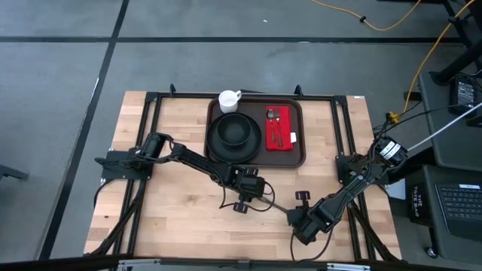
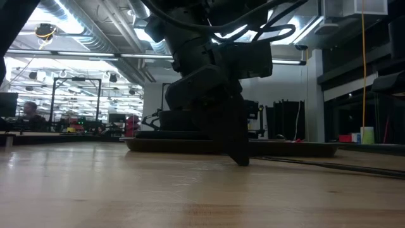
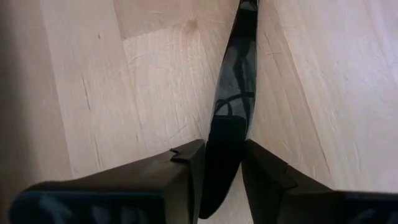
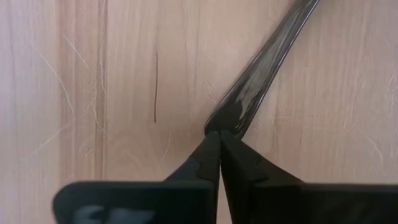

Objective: Set up tray
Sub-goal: Put the black knife on the red napkin to the right of the black fork

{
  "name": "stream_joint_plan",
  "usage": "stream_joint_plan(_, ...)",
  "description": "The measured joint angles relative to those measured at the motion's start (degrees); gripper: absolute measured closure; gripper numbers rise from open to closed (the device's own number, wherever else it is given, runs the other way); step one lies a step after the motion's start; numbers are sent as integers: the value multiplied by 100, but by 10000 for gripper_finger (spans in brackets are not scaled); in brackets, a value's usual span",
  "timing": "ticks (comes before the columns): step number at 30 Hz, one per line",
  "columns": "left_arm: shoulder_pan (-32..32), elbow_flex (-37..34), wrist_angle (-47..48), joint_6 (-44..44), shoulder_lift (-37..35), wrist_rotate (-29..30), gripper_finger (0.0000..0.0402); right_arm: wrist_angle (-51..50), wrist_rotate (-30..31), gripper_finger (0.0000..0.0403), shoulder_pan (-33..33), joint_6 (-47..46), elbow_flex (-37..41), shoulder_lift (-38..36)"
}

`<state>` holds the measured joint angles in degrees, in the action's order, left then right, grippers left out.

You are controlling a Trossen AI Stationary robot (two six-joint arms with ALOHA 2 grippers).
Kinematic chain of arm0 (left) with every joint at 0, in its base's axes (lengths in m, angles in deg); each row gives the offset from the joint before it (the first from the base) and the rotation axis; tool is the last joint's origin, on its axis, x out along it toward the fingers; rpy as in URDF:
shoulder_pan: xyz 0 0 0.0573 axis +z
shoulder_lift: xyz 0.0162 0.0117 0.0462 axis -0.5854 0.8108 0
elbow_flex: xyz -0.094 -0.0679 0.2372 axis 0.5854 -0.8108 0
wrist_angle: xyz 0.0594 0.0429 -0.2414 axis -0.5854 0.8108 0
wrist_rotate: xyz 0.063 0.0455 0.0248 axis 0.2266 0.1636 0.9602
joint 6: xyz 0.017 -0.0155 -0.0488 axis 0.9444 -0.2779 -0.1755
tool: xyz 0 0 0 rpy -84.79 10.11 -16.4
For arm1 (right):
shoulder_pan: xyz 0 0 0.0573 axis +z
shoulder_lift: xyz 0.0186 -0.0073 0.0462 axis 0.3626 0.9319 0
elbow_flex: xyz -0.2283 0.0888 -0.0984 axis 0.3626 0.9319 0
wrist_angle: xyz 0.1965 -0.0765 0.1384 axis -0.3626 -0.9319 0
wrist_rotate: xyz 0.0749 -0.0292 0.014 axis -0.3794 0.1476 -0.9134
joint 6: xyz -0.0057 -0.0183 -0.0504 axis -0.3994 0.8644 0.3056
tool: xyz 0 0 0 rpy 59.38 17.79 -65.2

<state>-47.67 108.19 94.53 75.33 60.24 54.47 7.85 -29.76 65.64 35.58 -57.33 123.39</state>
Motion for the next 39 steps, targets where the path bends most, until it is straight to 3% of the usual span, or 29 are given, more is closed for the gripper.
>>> stream_joint_plan(7,0,0,-2,50,0,-20,320,-9,0,374,0,0,-29,0)
stream_joint_plan(13,0,2,-4,15,0,-44,324,-403,59,385,-2,116,-536,-68)
stream_joint_plan(22,0,308,302,205,42,-103,332,-919,841,390,267,418,-1134,-192)
stream_joint_plan(32,0,459,629,244,28,-123,332,-1173,1637,387,747,-484,-1084,-192)
stream_joint_plan(39,-11,470,837,249,-150,-97,332,-1196,2865,386,1156,-1239,-1084,-195)
